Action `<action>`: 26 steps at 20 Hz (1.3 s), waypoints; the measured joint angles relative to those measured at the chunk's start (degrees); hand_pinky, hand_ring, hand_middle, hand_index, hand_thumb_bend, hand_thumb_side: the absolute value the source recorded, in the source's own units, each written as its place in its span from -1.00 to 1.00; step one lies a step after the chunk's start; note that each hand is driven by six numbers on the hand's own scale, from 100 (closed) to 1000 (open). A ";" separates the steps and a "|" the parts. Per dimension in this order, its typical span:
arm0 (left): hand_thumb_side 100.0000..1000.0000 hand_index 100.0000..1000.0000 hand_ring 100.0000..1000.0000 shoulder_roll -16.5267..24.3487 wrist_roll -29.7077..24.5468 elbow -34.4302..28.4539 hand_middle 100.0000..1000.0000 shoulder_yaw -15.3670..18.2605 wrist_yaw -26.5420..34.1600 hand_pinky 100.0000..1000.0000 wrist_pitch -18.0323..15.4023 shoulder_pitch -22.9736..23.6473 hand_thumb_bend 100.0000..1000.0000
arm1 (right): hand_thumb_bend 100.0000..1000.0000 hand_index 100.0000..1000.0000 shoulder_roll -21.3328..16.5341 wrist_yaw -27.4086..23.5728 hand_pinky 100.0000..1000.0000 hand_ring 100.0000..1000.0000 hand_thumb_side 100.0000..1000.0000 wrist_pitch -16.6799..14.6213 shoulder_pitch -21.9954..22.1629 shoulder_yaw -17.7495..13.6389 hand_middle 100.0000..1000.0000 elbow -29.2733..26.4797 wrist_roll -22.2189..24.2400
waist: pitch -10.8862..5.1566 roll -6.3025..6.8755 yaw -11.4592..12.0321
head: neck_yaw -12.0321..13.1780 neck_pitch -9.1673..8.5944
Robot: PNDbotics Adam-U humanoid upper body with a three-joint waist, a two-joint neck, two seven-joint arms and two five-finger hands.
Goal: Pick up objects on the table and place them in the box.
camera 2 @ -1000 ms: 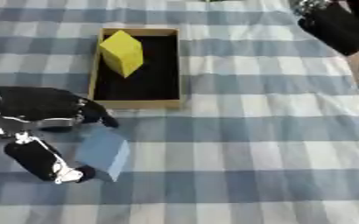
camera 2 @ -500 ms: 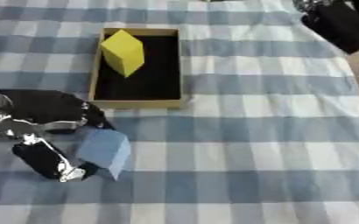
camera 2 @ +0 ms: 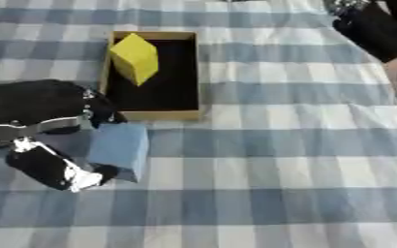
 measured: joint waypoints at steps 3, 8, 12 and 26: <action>0.15 0.50 0.15 0.82 1.81 -0.32 0.04 2.73 0.73 0.15 0.87 -1.10 -1.00 | -1.00 0.61 0.02 0.00 0.60 0.54 0.74 0.00 -0.09 -0.11 0.08 0.00 -0.04 | 0.00 0.01 -0.09 | -0.18 -0.33; 0.13 0.49 0.12 1.33 5.43 2.20 0.01 6.96 1.42 0.10 3.21 -3.95 -1.00 | -1.00 0.61 0.08 -0.02 0.60 0.54 0.74 -0.14 -1.22 -0.12 0.08 0.00 -0.10 | 0.10 0.04 -0.85 | -0.22 -0.73; 0.14 0.48 0.09 -0.93 9.95 10.90 -0.01 8.58 2.51 0.07 2.15 -6.93 -0.97 | -1.00 0.61 0.39 -0.08 0.60 0.54 0.73 -0.23 -1.77 -0.10 0.08 0.00 0.00 | 0.46 0.08 -1.61 | 0.03 -0.87; 0.18 0.49 0.12 -7.75 22.47 33.31 0.00 11.99 -4.10 0.10 -5.45 -12.58 -0.99 | -1.00 0.61 1.01 -0.46 0.60 0.54 0.74 -0.61 -3.54 0.15 0.08 0.00 0.72 | 2.01 0.65 -3.51 | 1.16 -1.79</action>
